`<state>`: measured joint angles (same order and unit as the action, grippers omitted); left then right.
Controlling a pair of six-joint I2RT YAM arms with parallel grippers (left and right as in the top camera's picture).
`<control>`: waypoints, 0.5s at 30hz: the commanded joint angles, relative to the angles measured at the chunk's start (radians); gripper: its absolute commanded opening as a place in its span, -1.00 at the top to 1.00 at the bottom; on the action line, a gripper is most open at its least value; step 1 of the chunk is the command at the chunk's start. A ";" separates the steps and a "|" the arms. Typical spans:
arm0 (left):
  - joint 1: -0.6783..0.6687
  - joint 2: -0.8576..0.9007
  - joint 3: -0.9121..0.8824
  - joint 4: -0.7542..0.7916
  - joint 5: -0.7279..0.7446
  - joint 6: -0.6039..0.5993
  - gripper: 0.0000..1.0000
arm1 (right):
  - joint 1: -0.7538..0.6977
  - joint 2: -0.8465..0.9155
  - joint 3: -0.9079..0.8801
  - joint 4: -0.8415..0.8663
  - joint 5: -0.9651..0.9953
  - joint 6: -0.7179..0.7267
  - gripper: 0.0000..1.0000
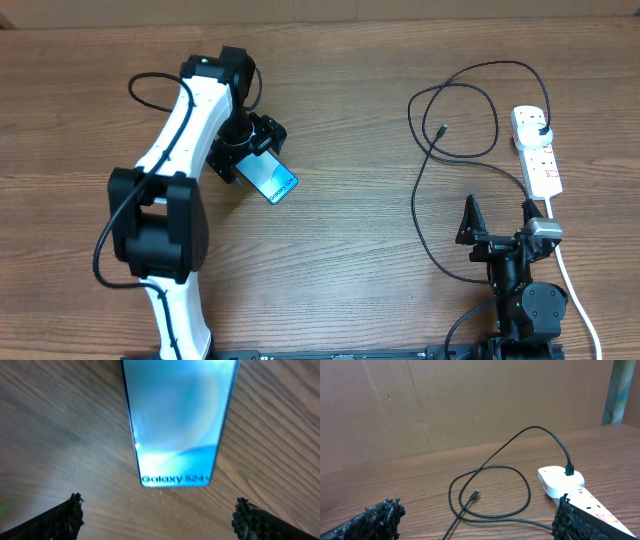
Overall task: Plug charger to phone and switch on socket
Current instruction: 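Move the left gripper over the phone and lower toward it, then close the left gripper on the phone's short edge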
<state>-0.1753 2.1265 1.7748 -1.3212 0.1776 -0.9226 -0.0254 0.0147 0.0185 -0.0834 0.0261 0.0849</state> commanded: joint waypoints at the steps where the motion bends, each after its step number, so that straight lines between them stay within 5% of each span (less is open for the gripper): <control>1: 0.006 0.046 0.021 0.014 -0.055 -0.024 -1.00 | 0.003 -0.012 -0.011 0.003 -0.002 -0.005 -1.00; 15: 0.006 0.079 0.011 0.097 -0.111 -0.024 -0.99 | 0.003 -0.012 -0.011 0.003 -0.002 -0.005 -1.00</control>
<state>-0.1753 2.1956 1.7748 -1.2308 0.0986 -0.9264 -0.0254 0.0147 0.0185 -0.0830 0.0257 0.0849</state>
